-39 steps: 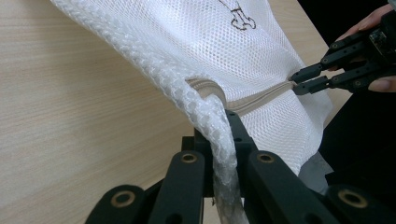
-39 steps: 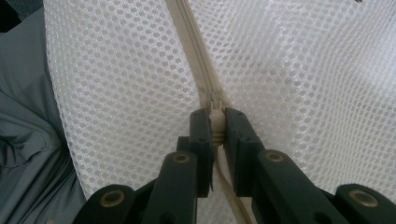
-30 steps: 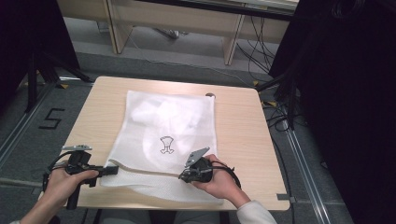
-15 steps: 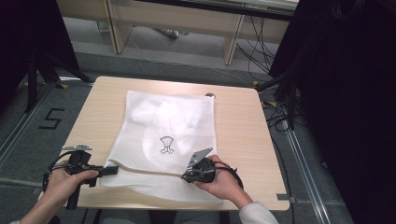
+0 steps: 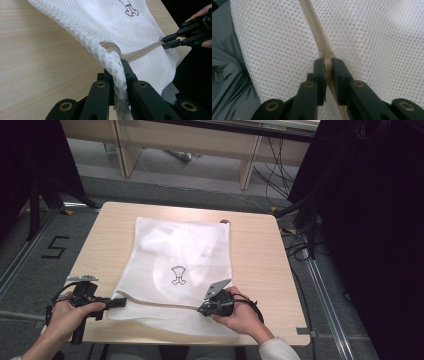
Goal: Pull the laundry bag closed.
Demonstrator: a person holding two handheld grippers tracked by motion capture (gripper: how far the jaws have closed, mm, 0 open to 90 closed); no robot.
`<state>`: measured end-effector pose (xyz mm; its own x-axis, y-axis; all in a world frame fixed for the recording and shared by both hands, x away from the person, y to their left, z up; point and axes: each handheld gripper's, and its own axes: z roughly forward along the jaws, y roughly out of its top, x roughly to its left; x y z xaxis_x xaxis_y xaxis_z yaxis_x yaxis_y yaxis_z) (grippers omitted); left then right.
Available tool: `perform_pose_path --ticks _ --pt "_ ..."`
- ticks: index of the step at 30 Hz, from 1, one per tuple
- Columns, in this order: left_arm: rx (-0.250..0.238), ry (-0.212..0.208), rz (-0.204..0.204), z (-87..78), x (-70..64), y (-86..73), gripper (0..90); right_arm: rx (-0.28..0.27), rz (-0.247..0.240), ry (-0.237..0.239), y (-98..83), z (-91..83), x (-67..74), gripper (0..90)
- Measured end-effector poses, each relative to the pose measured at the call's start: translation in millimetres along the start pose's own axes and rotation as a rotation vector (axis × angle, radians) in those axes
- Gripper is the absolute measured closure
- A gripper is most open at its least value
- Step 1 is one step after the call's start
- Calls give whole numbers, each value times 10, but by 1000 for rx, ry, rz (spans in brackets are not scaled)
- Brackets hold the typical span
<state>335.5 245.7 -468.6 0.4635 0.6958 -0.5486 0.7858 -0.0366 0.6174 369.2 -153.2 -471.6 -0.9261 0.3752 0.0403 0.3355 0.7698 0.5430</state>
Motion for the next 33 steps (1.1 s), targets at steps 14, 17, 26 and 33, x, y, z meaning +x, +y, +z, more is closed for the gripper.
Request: perform_pose_path --ticks 14,17,26,33 --pt "4 -1 4 -3 4 2 862 2 4 -4 -61 -40 -26 828" --pt "26 0 31 -22 25 6 862 6 0 -4 -79 -52 -39 828" --pt "-5 5 2 2 1 -2 862 0 24 -7 -145 -95 -56 828" --pt "2 1 2 -3 4 1 862 -2 32 -18 -185 -115 -66 828"
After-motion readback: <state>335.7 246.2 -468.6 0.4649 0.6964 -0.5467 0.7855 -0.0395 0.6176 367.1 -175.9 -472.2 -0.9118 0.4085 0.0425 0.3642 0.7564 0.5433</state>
